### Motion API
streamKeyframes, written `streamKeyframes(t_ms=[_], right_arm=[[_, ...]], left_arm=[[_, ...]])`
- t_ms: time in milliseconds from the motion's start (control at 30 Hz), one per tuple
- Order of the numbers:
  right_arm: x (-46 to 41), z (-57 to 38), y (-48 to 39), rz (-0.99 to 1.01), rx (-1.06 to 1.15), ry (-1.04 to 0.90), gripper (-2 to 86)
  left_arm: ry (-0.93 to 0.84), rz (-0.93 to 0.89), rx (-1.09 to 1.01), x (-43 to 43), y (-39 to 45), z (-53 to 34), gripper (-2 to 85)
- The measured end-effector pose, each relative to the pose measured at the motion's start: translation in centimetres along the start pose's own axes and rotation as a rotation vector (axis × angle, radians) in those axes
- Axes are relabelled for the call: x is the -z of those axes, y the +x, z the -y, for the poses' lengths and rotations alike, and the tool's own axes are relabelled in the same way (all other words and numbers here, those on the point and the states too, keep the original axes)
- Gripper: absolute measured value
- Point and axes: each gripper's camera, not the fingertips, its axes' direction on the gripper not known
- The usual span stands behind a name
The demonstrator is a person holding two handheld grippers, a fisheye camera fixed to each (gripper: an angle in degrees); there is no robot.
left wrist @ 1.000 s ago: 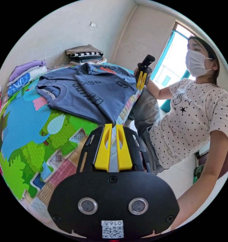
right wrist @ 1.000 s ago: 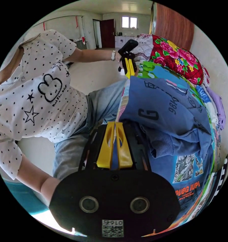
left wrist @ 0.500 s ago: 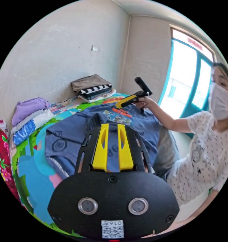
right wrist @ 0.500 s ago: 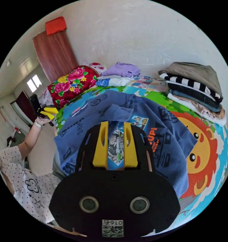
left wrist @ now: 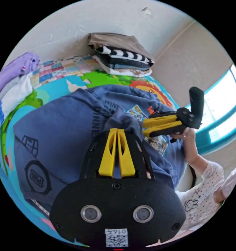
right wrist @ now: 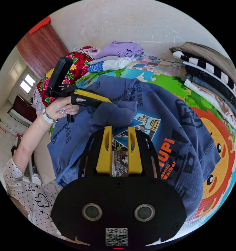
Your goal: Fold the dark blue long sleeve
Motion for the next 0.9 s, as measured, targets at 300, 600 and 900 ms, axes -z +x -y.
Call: streamKeyframes(t_ms=[300, 600, 900], right_arm=[[1.9, -0.7, 0.5, -0.026, 0.026, 0.217, 1.7], [5.4, -2.4, 4.1, 0.004, 0.088, 0.107, 7.0], [2.8, -3.6, 5.0, 0.219, 0.281, 0.074, 10.2]], left_arm=[[0.01, -0.077, -0.256, -0.6, 5.0, -3.6, -1.0], [-0.039, -0.139, -0.237, -2.9, 3.4, -2.4, -1.0], [-0.024, -0.067, -0.275, -3.2, 3.6, -2.0, -0.9]])
